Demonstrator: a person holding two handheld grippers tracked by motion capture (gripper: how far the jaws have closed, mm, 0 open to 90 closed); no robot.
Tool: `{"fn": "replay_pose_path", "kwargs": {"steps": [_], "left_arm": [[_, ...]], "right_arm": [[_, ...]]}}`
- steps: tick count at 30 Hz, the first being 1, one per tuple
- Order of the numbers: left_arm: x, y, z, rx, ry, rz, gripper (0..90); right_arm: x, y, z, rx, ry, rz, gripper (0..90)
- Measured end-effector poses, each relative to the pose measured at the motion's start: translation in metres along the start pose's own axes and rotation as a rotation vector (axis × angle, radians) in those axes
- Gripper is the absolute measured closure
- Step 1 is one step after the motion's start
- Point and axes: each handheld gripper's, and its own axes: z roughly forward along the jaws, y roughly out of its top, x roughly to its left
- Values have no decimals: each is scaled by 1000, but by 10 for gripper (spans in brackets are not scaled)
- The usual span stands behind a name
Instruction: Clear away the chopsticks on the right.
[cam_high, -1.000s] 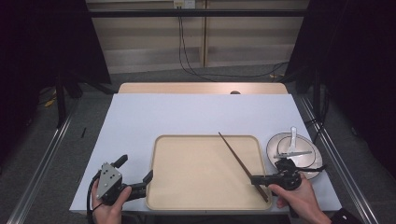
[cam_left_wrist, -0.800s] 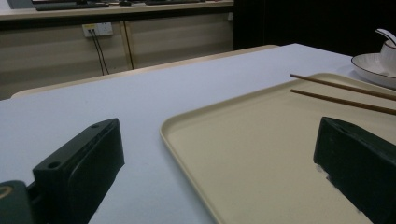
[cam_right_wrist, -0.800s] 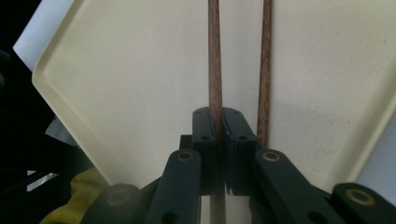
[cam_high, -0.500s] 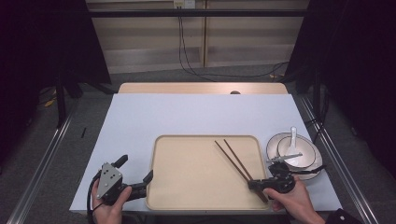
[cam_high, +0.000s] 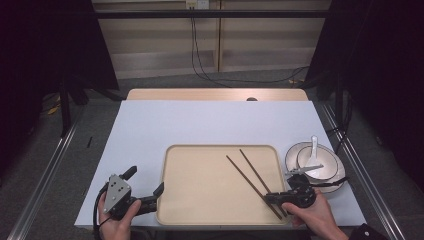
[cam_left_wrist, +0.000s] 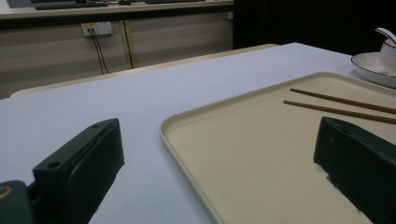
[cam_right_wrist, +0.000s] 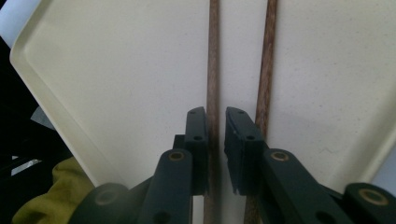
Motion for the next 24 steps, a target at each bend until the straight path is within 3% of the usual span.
{"fn": "replay_pose_path", "kwargs": {"steps": [9, 13, 19, 24], "left_arm": [[0, 0, 0, -3, -5, -1, 17], [0, 0, 0, -3, -5, 0, 17], [0, 0, 0, 0, -4, -2, 18], [0, 0, 0, 0, -5, -2, 18]], "right_arm": [[1, -1, -5, -14, 48, -69, 617], [1, 0, -10, -37, 60, -106, 480], [-3, 4, -27, -146, 97, -185, 303], [-10, 6, -44, -206, 73, -301, 114]]}}
